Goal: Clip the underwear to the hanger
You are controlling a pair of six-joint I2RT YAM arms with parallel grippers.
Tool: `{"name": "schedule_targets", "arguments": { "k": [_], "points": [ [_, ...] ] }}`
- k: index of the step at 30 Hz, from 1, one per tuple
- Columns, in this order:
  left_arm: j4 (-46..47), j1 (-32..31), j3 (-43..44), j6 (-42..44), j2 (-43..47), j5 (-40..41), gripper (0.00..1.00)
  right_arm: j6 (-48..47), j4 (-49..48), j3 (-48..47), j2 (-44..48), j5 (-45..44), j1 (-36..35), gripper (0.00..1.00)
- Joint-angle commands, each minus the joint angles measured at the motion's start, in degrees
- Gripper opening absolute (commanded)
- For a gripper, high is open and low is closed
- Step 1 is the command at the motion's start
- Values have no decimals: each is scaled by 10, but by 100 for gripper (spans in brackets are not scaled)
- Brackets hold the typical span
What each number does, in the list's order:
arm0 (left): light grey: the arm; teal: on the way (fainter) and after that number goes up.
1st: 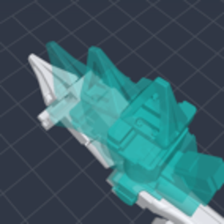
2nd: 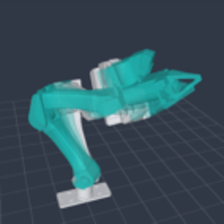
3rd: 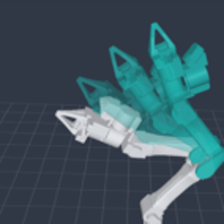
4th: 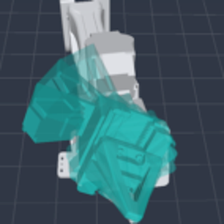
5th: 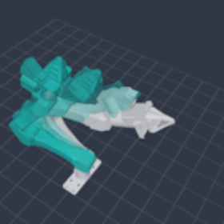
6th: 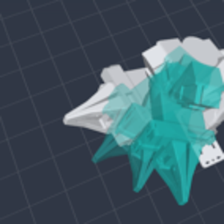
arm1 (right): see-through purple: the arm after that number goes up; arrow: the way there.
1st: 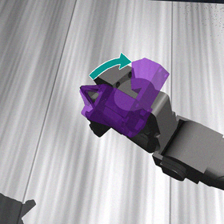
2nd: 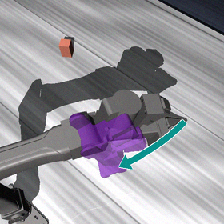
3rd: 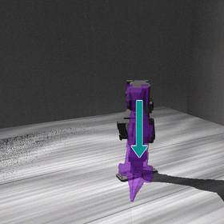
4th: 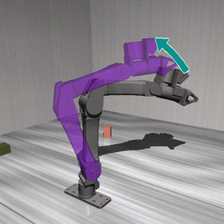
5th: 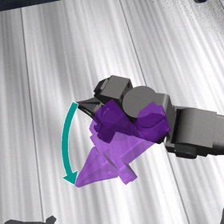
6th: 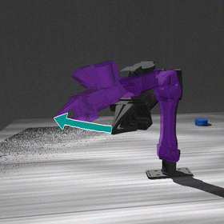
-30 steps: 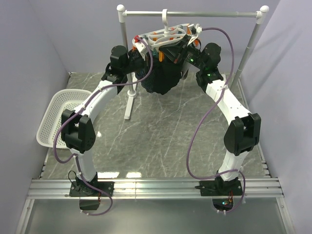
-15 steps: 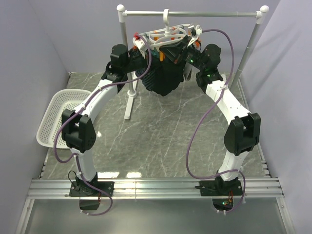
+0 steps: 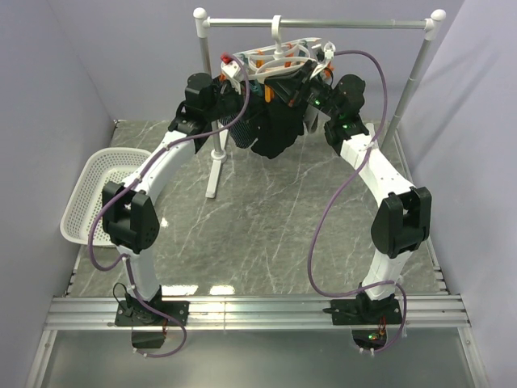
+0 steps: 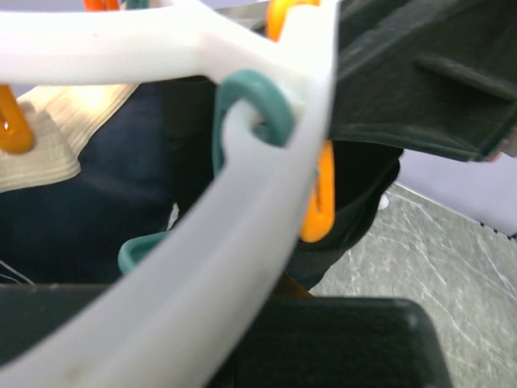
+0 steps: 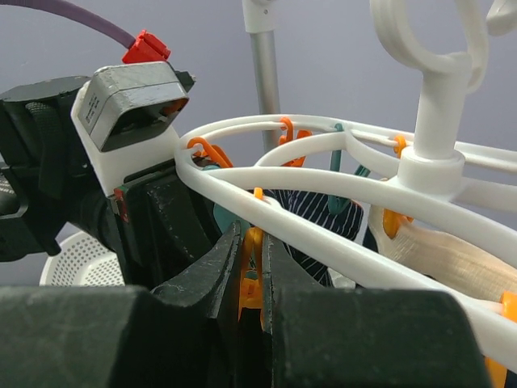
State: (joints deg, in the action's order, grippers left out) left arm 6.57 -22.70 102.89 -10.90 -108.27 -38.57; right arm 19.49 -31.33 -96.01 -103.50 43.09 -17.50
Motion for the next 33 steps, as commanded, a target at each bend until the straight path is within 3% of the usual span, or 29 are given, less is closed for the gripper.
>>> {"name": "schedule_targets", "arguments": {
  "k": [1, 7, 13, 33],
  "points": [
    [22, -3, 24, -30, 29, 53, 0, 10, 14, -10, 8, 20, -8, 0],
    [3, -9, 37, -90, 33, 77, 0, -10, 19, -1, 9, 20, -11, 0],
    [99, -8, -36, -130, 73, 38, 0, -39, 19, 8, 14, 16, -14, 0],
    [208, -2, -102, -155, 118, 75, 0, -42, 0, 21, 19, 45, -14, 0]
  ]
}}
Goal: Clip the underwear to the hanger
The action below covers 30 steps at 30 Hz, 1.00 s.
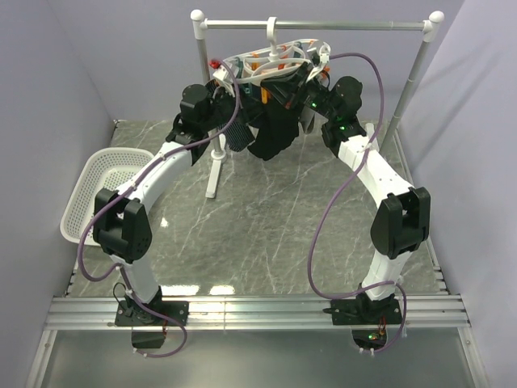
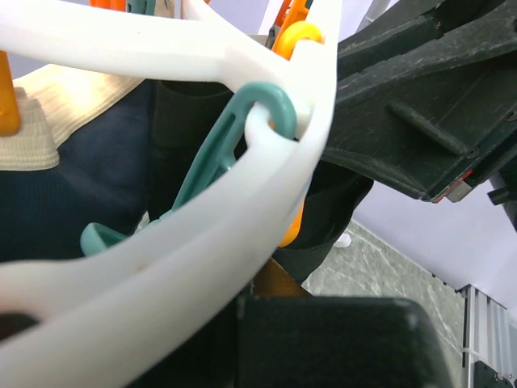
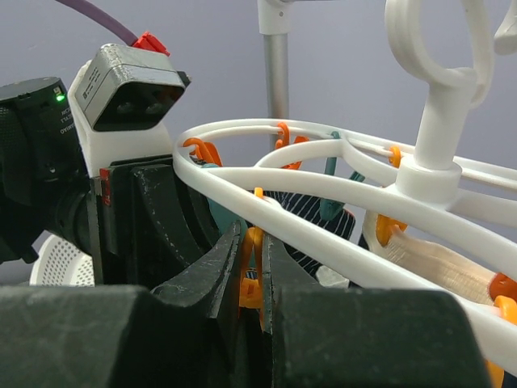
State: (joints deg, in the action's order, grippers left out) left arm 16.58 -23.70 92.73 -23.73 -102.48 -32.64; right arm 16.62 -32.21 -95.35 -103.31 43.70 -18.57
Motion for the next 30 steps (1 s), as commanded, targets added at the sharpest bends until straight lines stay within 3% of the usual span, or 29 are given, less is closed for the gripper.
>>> {"name": "schedule_targets", "arguments": {
  "k": [1, 8, 20, 30],
  "points": [
    [118, 9, -7, -28, 62, 10, 0, -18, 9, 17, 16, 37, -3, 0],
    [151, 10, -14, -49, 61, -21, 0, -29, 7, 17, 14, 35, -3, 0],
    [171, 18, 6, -77, 53, 1, 0, -28, 9, 14, 10, 46, -2, 5],
    [161, 19, -2, -73, 56, 3, 0, -32, 20, 17, 19, 42, -2, 39]
  ]
}}
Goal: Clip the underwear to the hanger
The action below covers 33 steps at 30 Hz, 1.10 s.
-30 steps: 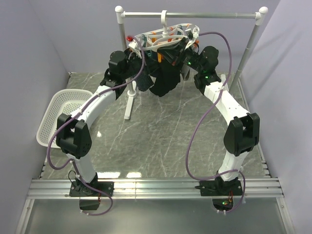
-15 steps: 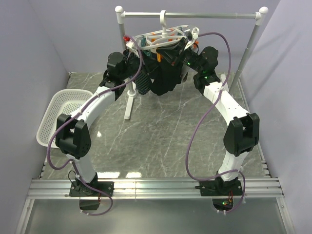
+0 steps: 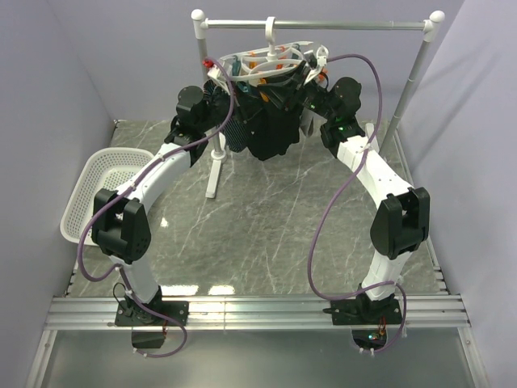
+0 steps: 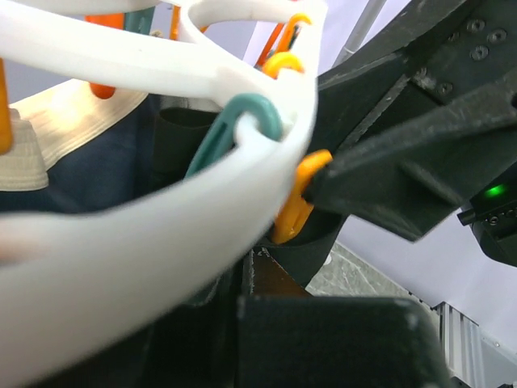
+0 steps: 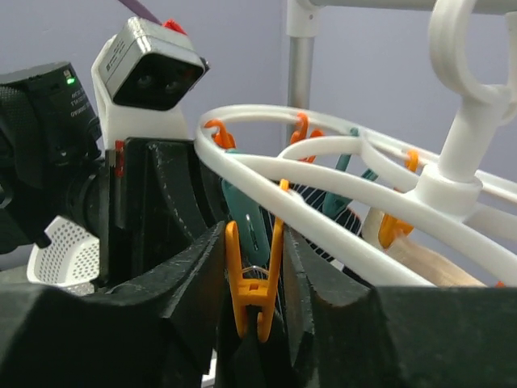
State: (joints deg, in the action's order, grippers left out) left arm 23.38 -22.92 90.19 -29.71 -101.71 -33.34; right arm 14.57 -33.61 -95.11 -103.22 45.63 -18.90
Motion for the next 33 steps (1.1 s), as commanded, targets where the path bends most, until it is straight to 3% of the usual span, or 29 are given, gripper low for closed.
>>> {"name": "schedule_targets", "arguments": {
  "k": [1, 5, 8, 11, 14, 21, 25, 33],
  "points": [
    [92, 11, 24, -12, 49, 10, 0, -9, 34, 16, 20, 23, 1, 41],
    [86, 11, 28, -9, 46, 11, 0, -2, 30, 18, 25, 20, 1, 47],
    [84, 11, 32, -8, 42, 11, 0, 10, 27, 19, 30, 19, 1, 59],
    [83, 11, 34, -3, 40, 10, 2, 28, 23, 19, 36, 17, 2, 81],
    [77, 11, 35, 2, 37, 11, 3, 51, 11, 26, 45, 13, 4, 86],
    [69, 10, 20, 19, 41, 18, 13, 85, -1, 32, 71, 17, 8, 88],
    [60, 9, 4, 35, 51, 21, 27, 101, 1, 27, 82, 21, 10, 89],
    [27, 0, -39, 83, 76, 24, 39, 93, 51, 4, 82, 5, 10, 91]
  ]
}}
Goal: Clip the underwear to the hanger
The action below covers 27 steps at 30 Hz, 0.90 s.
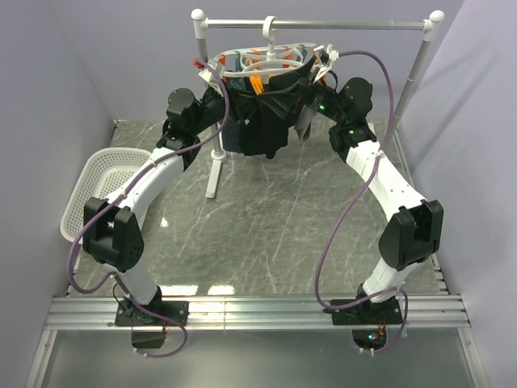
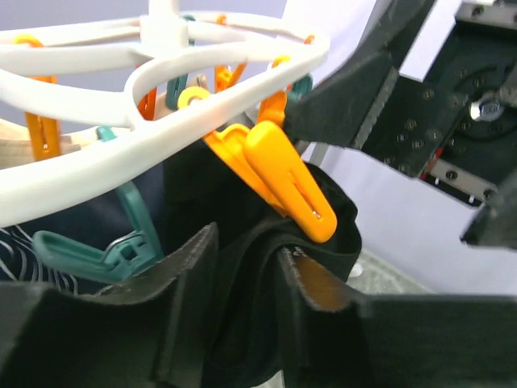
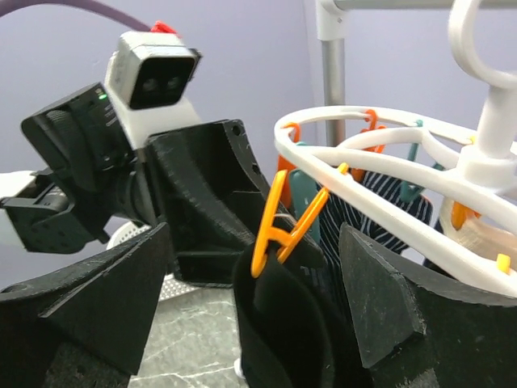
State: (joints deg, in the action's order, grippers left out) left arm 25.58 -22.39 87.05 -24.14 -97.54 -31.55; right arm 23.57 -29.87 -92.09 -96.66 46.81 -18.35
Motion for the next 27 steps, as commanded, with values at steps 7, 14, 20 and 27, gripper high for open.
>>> {"name": "schedule_targets", "arguments": {
  "k": [7, 14, 20, 27],
  "points": [
    [-33, -9, -25, 56, 52, 10, 72, 20, 9, -43, 26, -5, 4, 92],
    [-72, -9, -41, 67, 81, 14, 92, 8, 45, -48, 60, -4, 9, 93],
    [-116, -9, -78, 75, 138, 0, 99, -28, 112, -43, 108, -6, 33, 94],
    [-254, -6, -121, 59, 233, 34, 99, -80, 257, -13, 188, -7, 103, 95]
  ]
}}
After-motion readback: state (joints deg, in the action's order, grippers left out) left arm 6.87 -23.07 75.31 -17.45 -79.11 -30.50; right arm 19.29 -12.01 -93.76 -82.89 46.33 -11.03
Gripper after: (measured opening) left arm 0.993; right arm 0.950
